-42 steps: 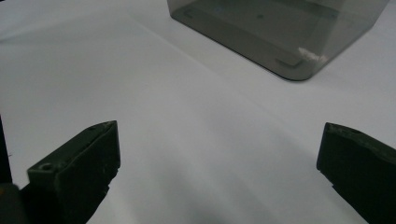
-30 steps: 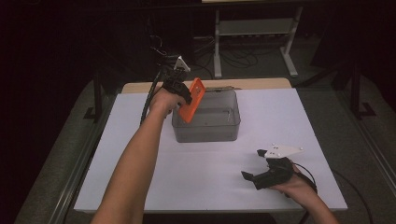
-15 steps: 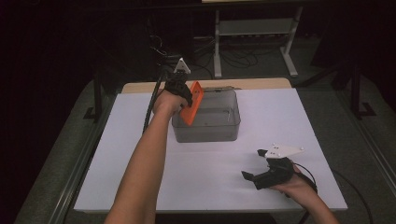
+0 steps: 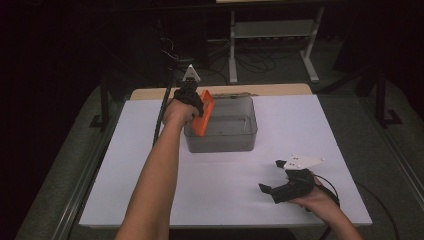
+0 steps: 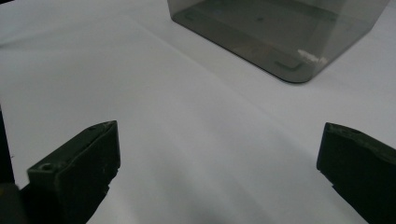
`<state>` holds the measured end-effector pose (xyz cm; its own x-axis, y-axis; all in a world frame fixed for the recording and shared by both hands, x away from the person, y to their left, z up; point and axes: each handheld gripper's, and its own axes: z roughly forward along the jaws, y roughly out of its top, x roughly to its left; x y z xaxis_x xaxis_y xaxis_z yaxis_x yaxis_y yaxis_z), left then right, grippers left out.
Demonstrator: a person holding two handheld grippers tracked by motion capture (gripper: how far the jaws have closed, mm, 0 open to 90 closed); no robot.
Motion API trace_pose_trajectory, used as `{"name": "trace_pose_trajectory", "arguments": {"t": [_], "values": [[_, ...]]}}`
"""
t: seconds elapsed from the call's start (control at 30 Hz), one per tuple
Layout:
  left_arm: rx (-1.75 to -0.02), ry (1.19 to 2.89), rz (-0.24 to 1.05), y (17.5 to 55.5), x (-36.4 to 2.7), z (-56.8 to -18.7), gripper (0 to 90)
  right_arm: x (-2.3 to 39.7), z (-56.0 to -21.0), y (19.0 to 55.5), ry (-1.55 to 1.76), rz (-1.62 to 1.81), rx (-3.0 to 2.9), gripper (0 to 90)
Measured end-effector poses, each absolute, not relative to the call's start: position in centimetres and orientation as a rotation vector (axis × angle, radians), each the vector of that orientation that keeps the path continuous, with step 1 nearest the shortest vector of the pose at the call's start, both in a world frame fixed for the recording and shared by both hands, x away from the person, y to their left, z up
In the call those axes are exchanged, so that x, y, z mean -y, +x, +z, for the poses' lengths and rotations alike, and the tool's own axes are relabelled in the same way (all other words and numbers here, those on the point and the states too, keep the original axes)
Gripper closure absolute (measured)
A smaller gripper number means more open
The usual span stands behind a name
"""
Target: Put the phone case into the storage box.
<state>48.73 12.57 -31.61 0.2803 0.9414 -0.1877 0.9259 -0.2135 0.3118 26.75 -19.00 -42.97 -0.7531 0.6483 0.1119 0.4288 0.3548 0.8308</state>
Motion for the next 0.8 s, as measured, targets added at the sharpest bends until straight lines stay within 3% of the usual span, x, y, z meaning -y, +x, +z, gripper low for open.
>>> {"name": "trace_pose_trajectory", "arguments": {"t": [0.8], "values": [[-1.800, 2.157, 0.022, 48.5, -12.9, -34.2, 79.1, 19.0, -43.0, 26.8, 0.974, 1.350, -2.382, 0.0]]}}
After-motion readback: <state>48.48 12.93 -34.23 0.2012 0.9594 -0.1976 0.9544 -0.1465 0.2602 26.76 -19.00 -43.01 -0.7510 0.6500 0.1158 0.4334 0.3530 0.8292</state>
